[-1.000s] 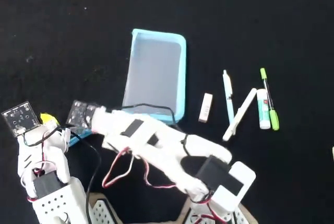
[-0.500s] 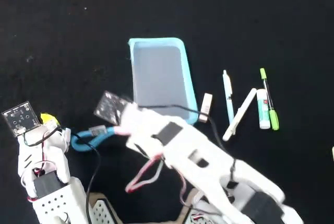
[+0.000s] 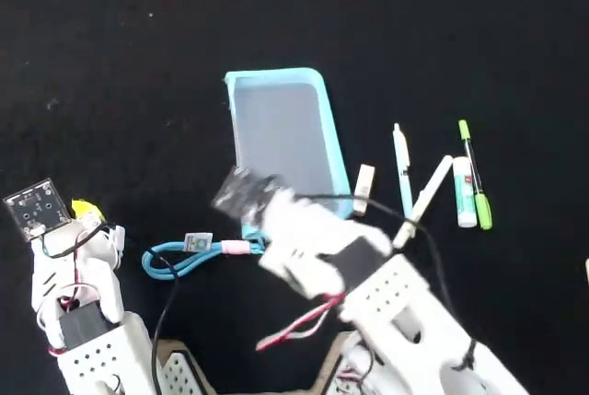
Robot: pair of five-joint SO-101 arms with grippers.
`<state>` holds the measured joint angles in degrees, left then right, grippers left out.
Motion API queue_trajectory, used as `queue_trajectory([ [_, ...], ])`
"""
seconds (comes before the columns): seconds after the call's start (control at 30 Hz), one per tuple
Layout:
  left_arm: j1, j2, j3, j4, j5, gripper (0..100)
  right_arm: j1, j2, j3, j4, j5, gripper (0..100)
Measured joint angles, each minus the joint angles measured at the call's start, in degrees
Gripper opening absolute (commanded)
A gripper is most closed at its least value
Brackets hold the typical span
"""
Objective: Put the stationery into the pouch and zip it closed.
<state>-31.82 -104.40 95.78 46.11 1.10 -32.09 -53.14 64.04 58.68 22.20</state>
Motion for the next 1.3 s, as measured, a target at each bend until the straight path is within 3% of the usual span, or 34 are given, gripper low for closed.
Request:
queue_trajectory([
  [0.17,0.0,0.0,0.0,0.0,0.0,6,16.2,2.4,0.0,1.8,0.6,19.8],
  [0.27,0.0,0.0,0.0,0.0,0.0,6,18.9,7.8,0.0,1.6,0.7,19.9],
  [0.83,0.0,0.0,0.0,0.0,0.0,6,19.2,33.0,-0.1,-24.3,-0.6,20.1],
  [1.07,0.0,0.0,0.0,0.0,0.0,6,13.9,37.5,-6.2,-25.5,-1.4,20.1],
  [1.3,0.0,0.0,0.0,0.0,0.0,6,13.3,35.6,-9.8,-24.5,-12.0,20.1],
])
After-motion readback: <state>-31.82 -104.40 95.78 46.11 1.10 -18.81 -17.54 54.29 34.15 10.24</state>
